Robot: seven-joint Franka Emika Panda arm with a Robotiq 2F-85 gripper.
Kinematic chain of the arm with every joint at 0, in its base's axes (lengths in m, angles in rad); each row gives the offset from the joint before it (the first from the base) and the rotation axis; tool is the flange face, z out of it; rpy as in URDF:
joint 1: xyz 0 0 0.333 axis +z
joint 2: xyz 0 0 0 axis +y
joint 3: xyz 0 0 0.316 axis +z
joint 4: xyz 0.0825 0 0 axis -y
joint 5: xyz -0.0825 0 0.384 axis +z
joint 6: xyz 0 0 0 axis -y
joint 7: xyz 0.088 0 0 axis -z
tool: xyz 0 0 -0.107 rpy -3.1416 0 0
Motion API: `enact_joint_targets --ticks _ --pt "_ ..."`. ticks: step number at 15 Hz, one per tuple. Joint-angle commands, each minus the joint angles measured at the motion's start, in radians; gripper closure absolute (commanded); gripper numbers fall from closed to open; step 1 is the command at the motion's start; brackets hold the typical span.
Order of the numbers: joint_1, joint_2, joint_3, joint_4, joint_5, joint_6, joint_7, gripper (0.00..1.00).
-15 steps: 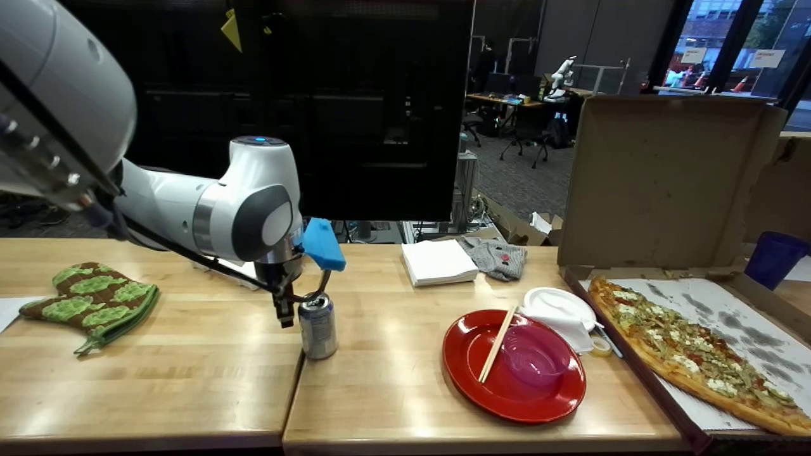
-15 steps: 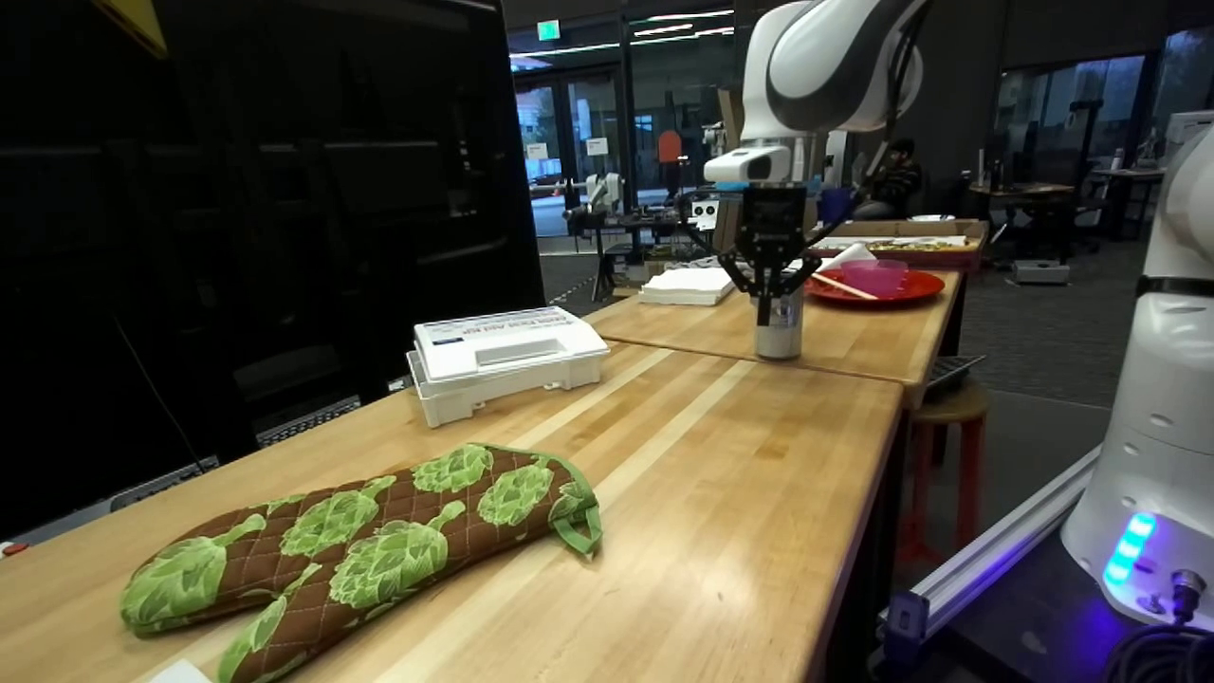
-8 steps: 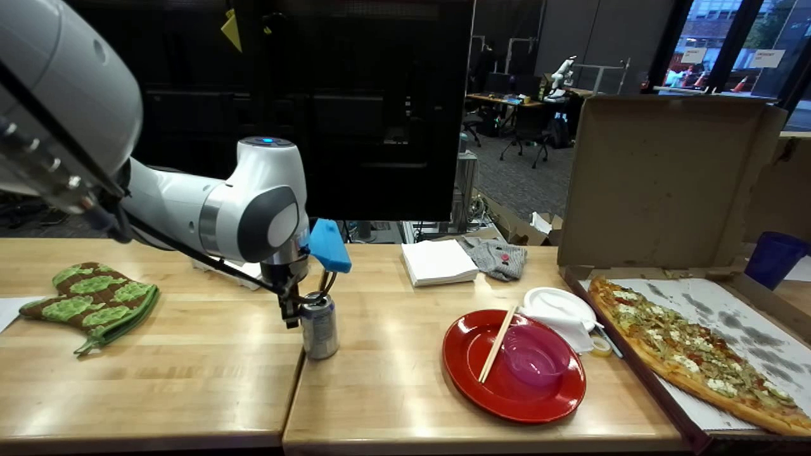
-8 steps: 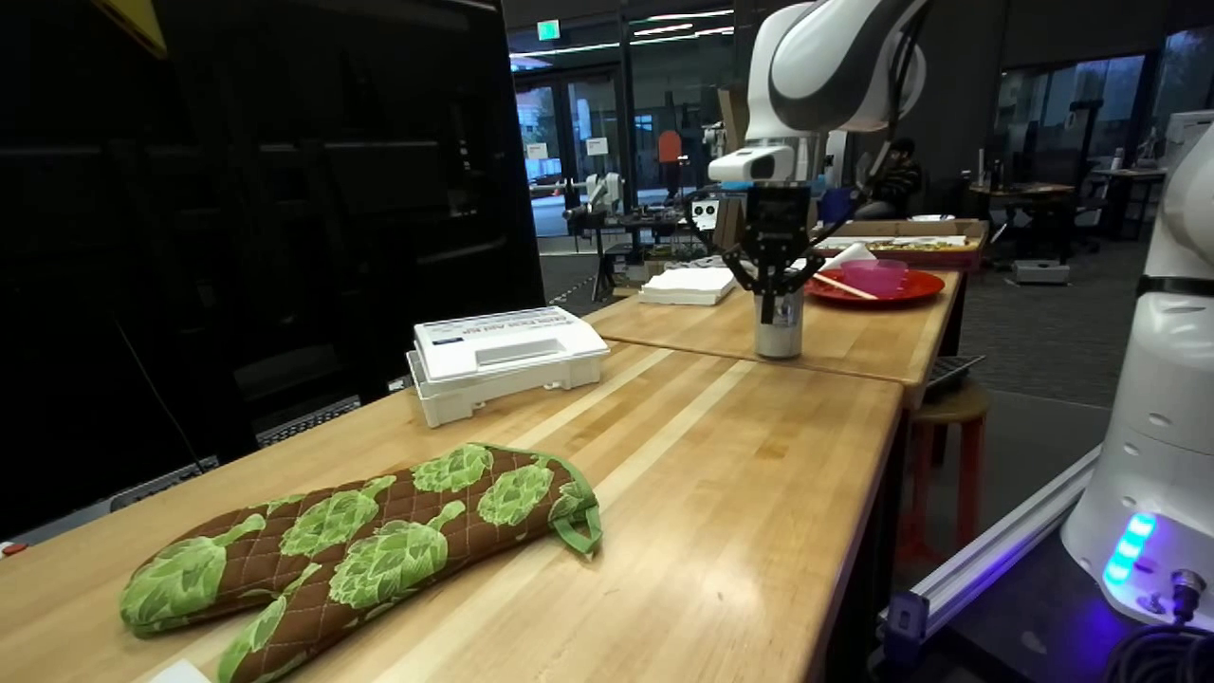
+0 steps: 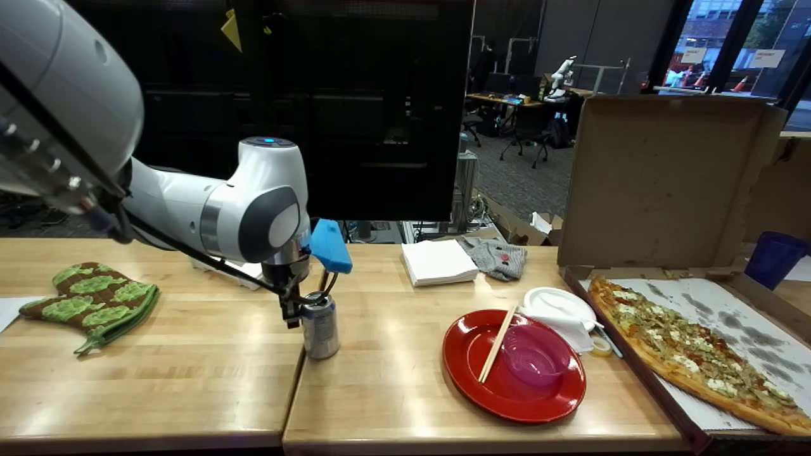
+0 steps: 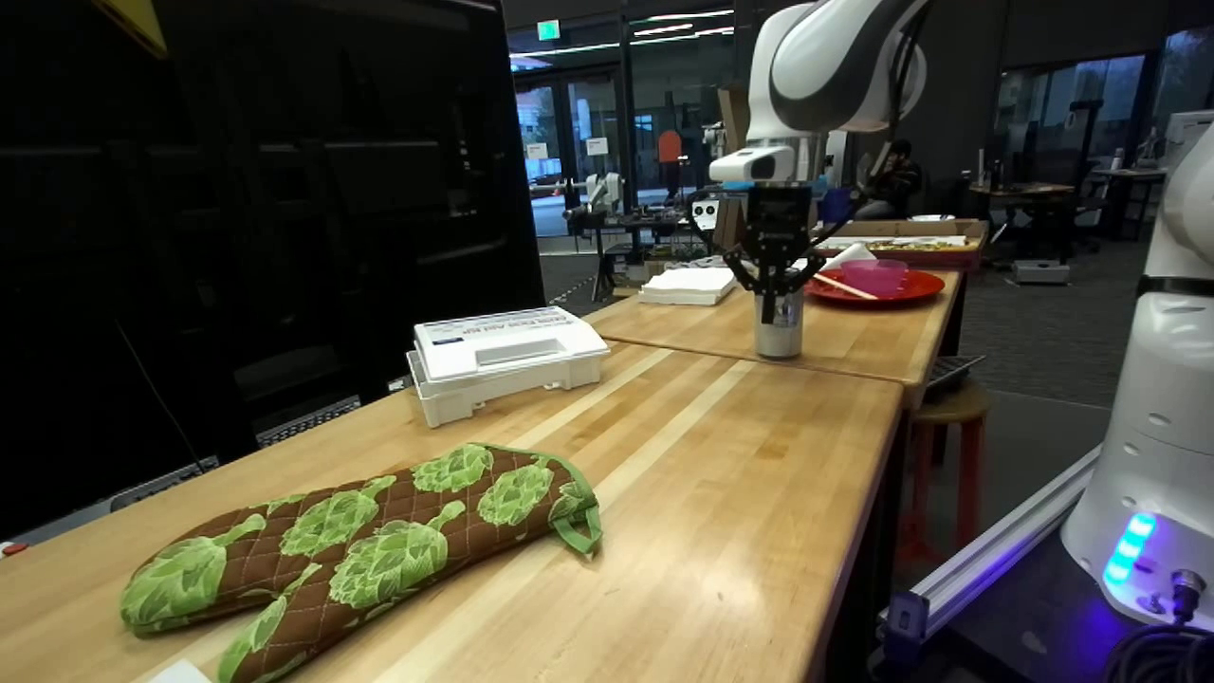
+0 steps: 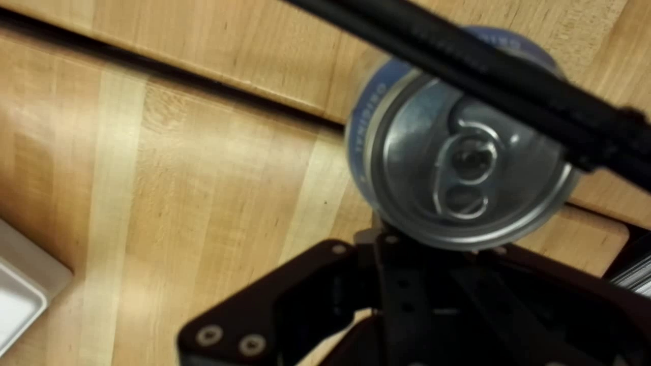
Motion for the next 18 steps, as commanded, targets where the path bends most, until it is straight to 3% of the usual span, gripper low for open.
enact_joint_targets --ticks 1,18 --pt "-0.010 -0.019 -0.016 -0.009 -0.009 0.015 0.010 1.00" --pt "-0.052 -0.030 -0.104 -0.002 0.011 0.025 -0.008 1.00"
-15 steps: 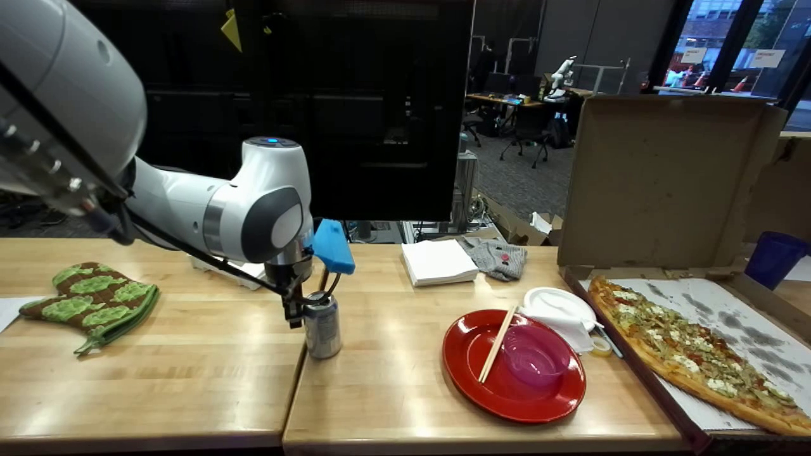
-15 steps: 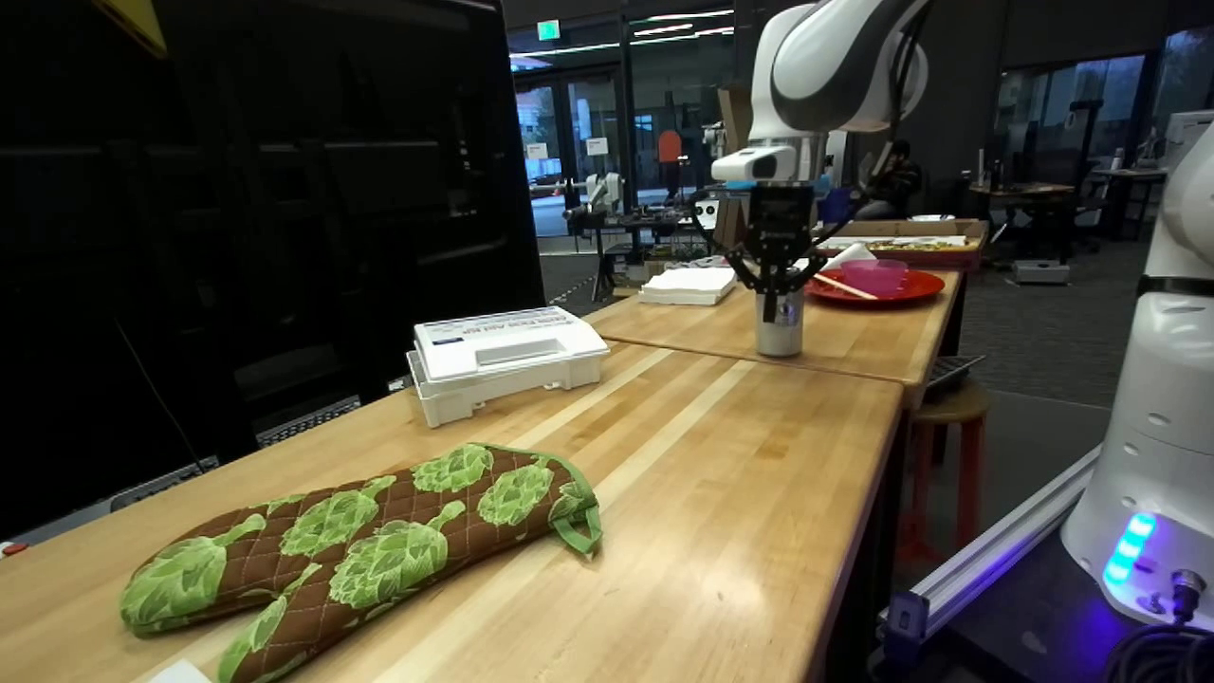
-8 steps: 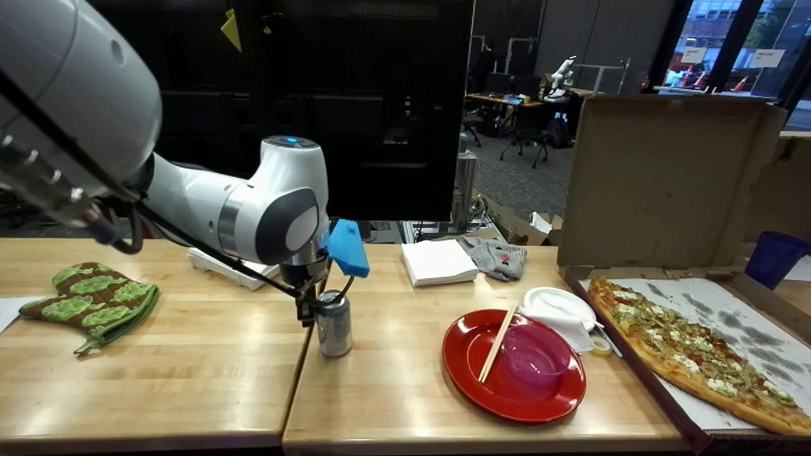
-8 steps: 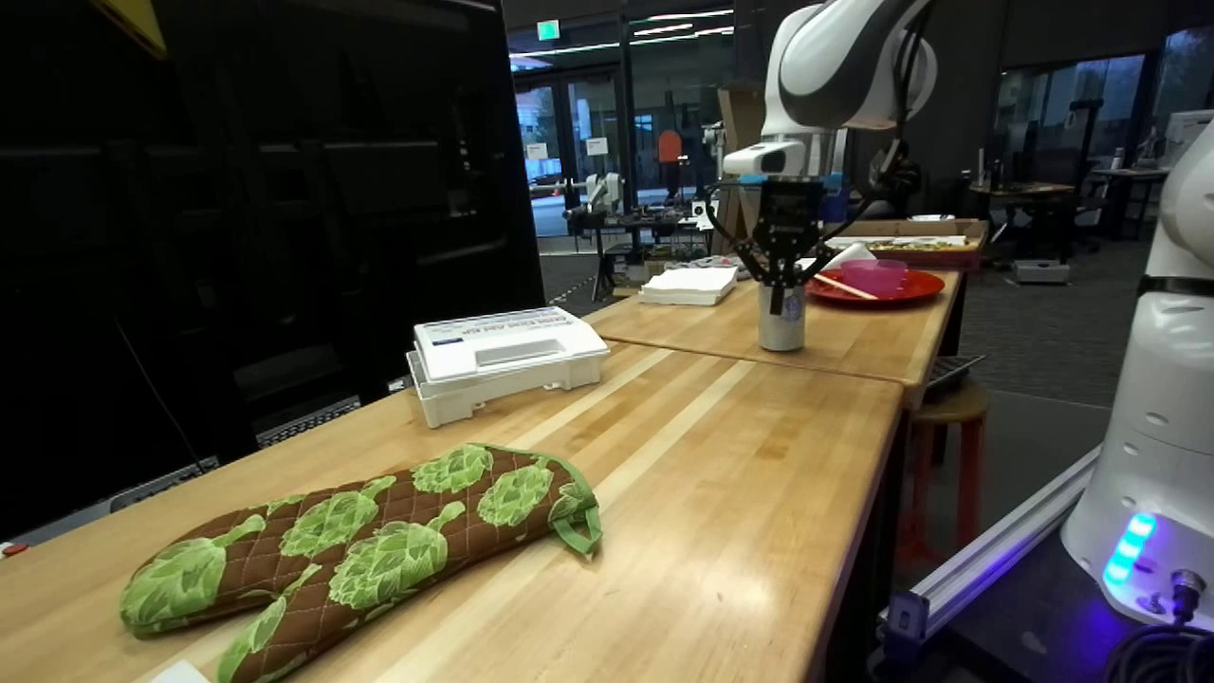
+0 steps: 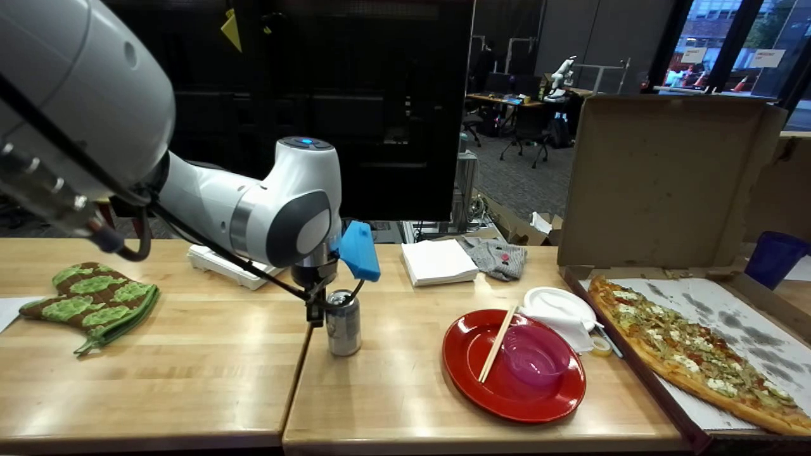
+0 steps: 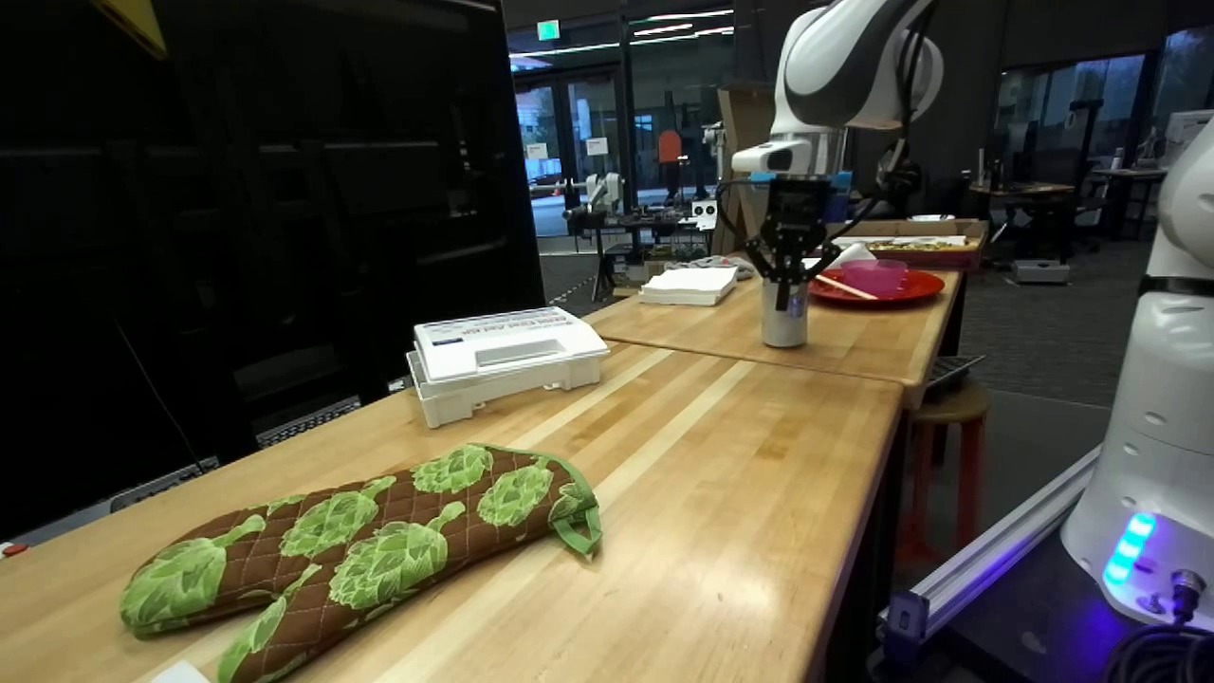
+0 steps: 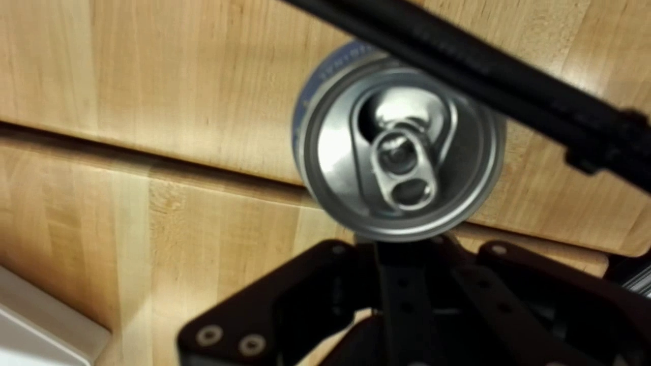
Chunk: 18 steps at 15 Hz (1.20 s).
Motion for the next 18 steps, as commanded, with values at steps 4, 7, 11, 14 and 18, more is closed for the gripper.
enact_joint_targets --ticks 4,7,11,14,18 --pt "-0.010 -0.021 -0.031 0.005 0.019 0.014 -0.013 1.00" --pt "-0.013 -0.022 -0.049 0.015 0.028 0.012 -0.014 1.00" --pt "-0.023 -0.018 -0.072 0.027 0.041 0.011 -0.015 1.00" --pt "-0.027 -0.012 -0.081 0.031 0.056 0.012 -0.017 1.00" --pt "-0.011 -0.030 -0.065 0.011 0.063 0.011 -0.024 1.00"
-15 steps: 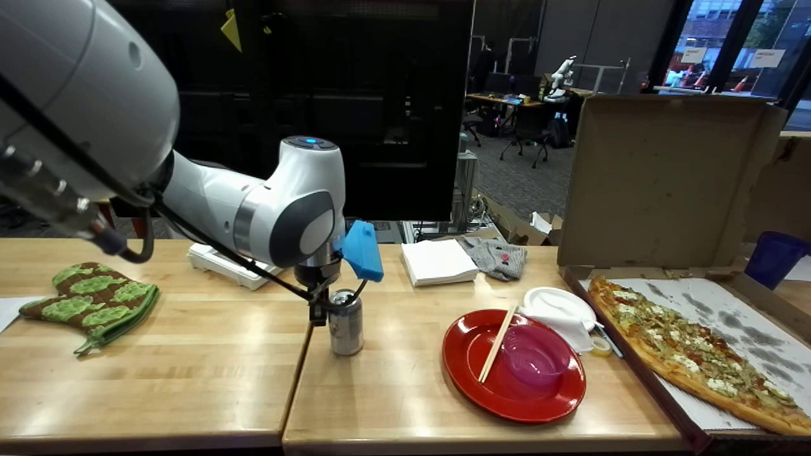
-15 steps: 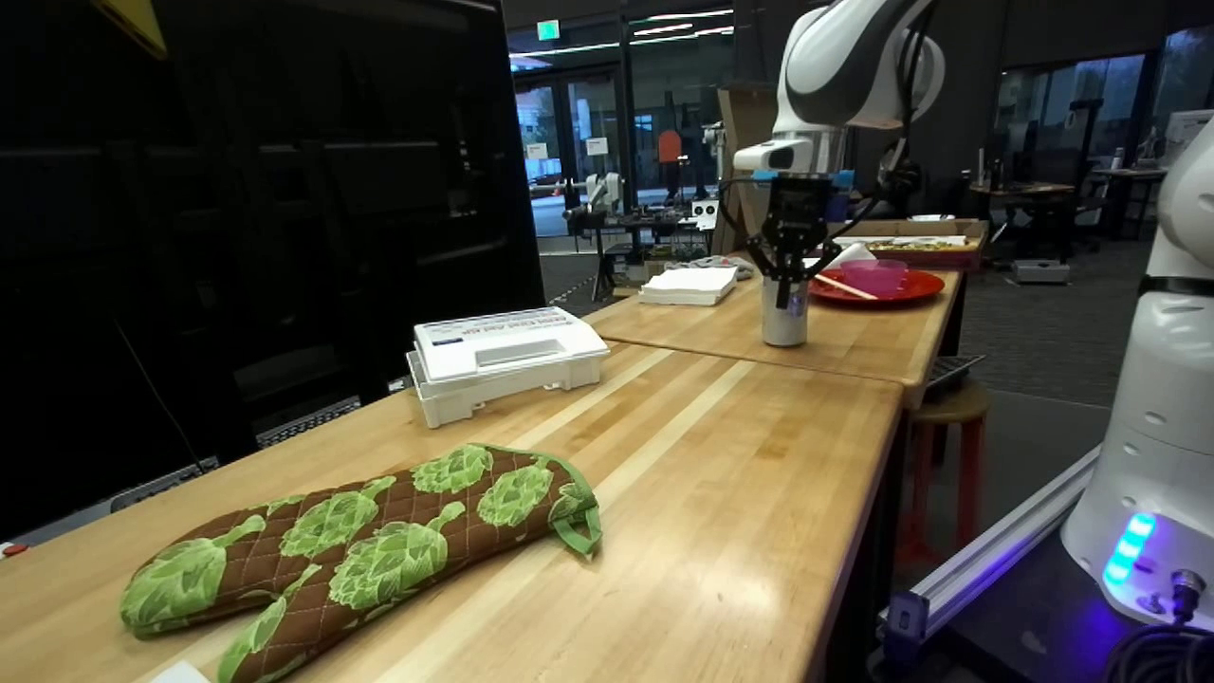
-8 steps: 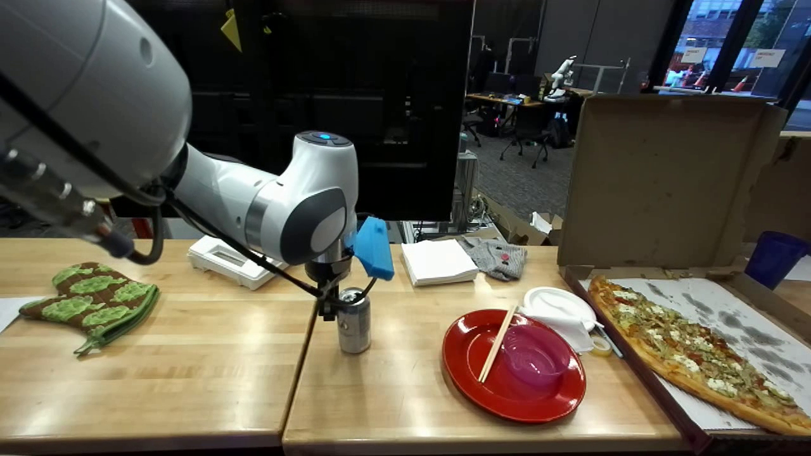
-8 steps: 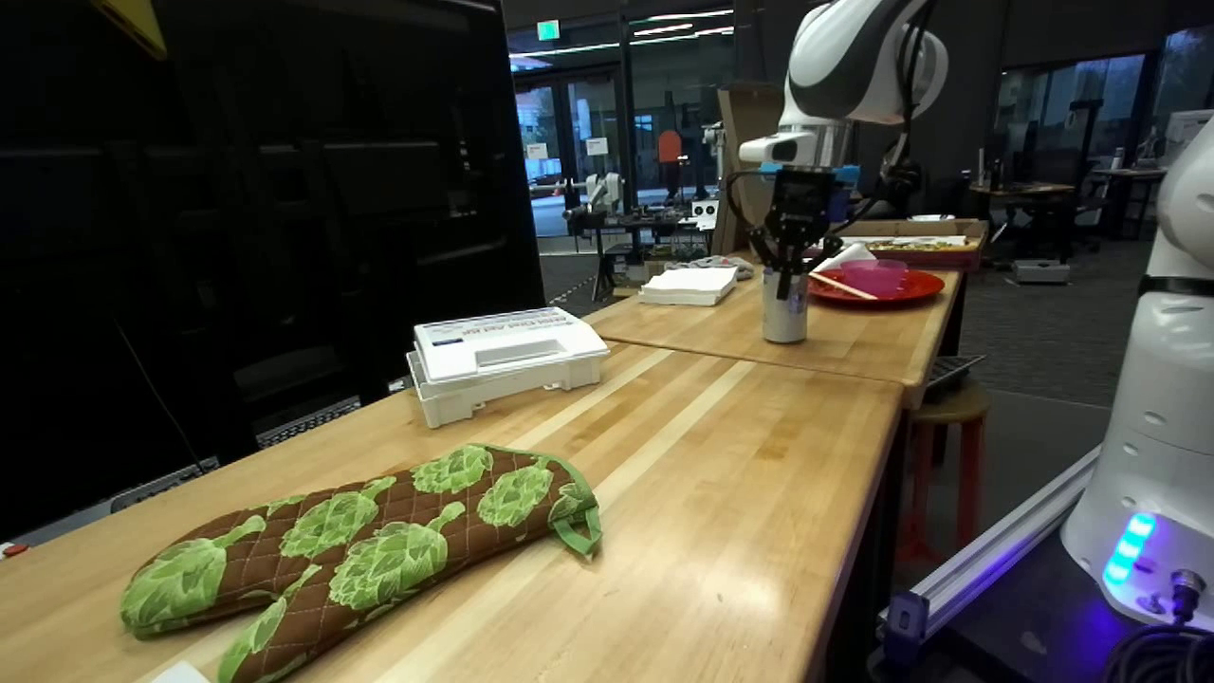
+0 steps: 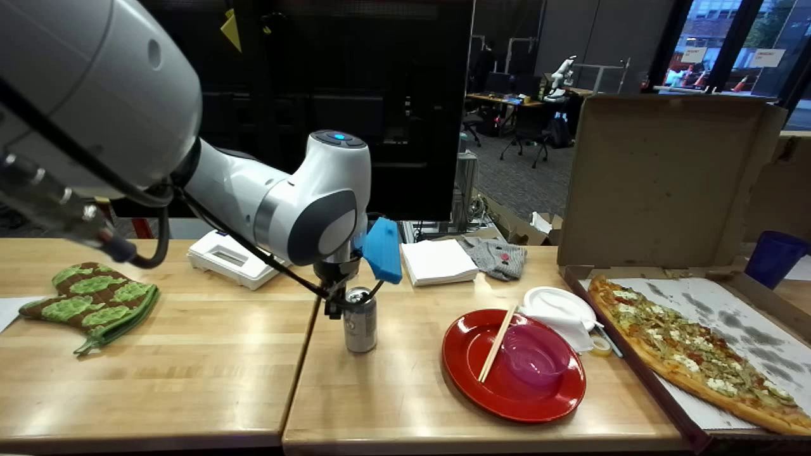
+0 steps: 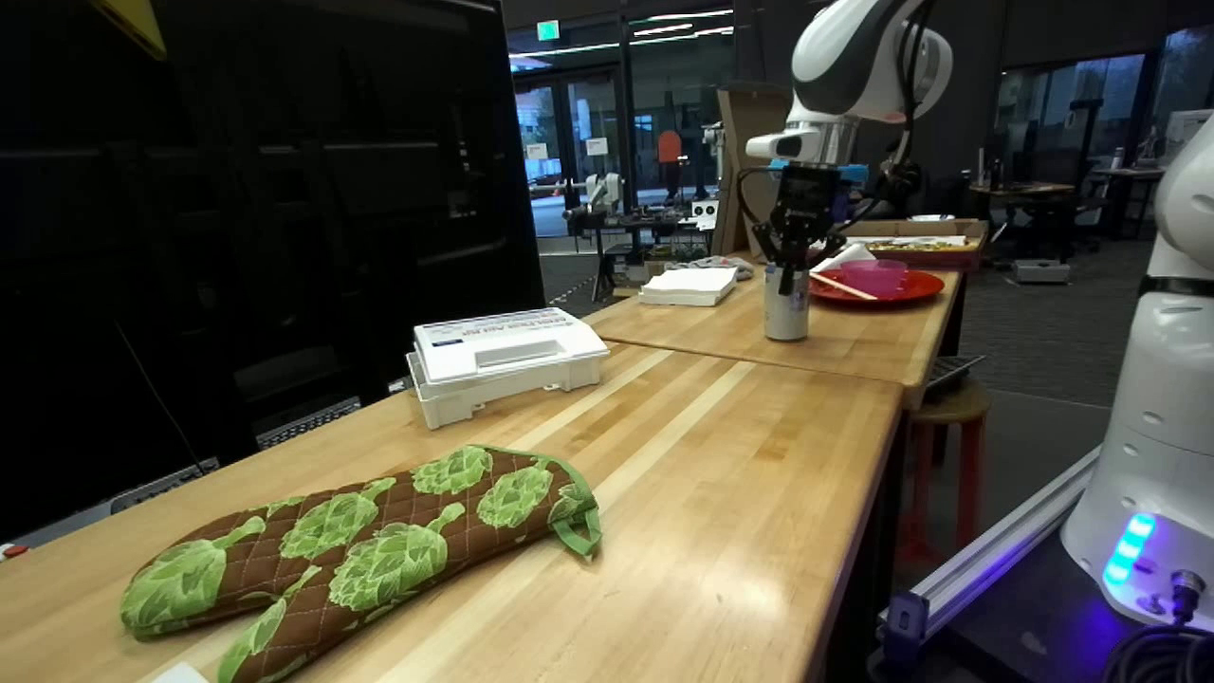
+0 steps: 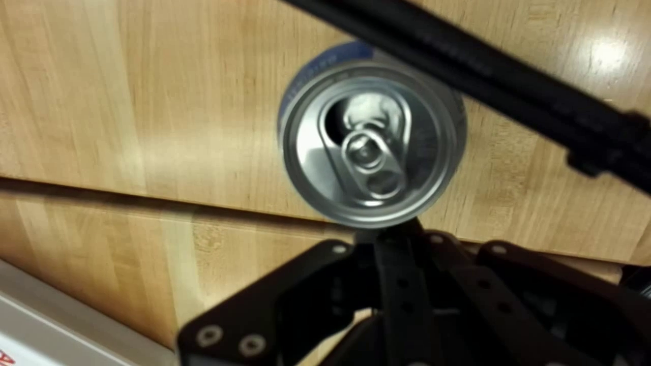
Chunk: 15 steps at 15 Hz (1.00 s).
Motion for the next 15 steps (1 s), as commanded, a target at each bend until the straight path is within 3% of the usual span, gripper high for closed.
enact_joint_targets --ticks 1,7,9,12,15 --pt "0.012 -0.045 0.026 -0.030 0.012 0.003 -0.016 1.00" --pt "0.047 -0.234 0.152 -0.125 -0.074 -0.016 0.027 1.00" --pt "0.082 -0.271 0.181 -0.075 -0.096 -0.080 0.034 1.00" --pt "0.139 -0.421 0.177 -0.091 -0.079 -0.174 0.025 1.00" --pt "0.150 -0.525 0.170 -0.077 -0.083 -0.243 0.046 1.00"
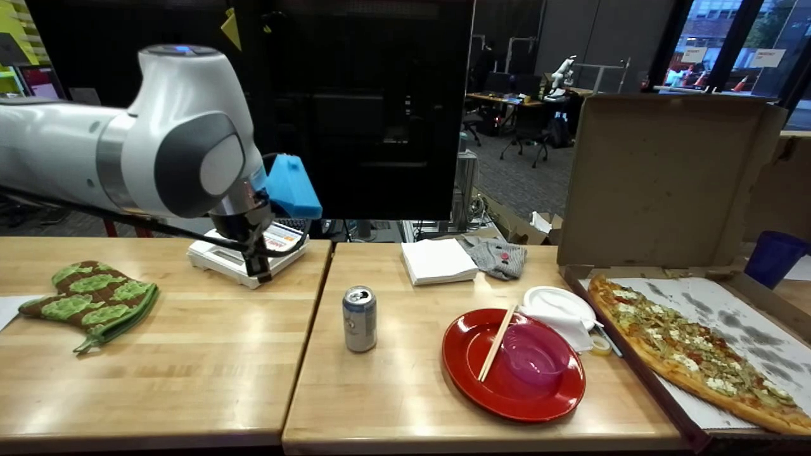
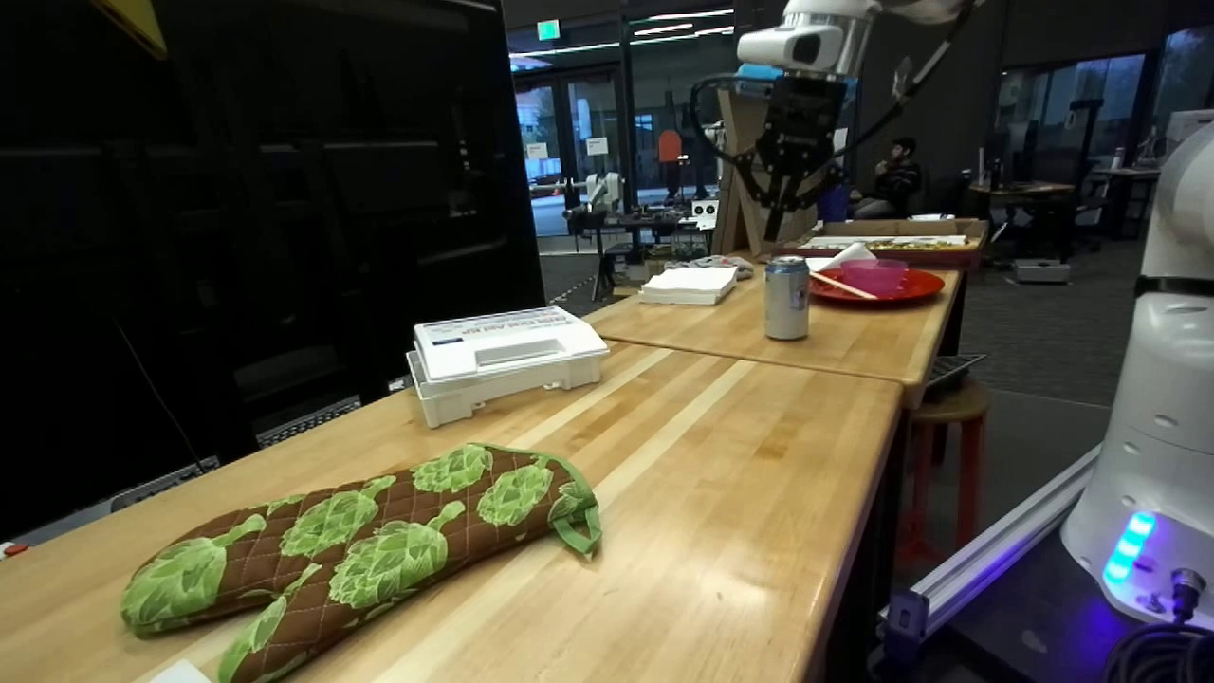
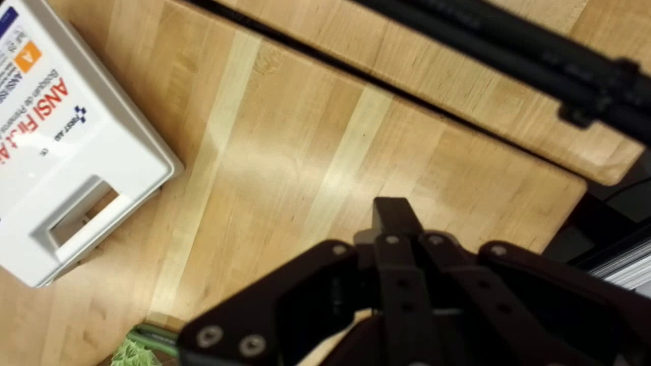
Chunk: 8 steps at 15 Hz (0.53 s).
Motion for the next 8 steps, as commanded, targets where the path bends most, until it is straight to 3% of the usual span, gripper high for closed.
enact_joint_targets --ticks 1,8 --pt "0.010 -0.152 -0.024 -0.001 -0.006 -0.081 0.035 1.00" --pt "-0.067 -0.104 -0.156 0.120 -0.003 -0.149 0.061 1.00"
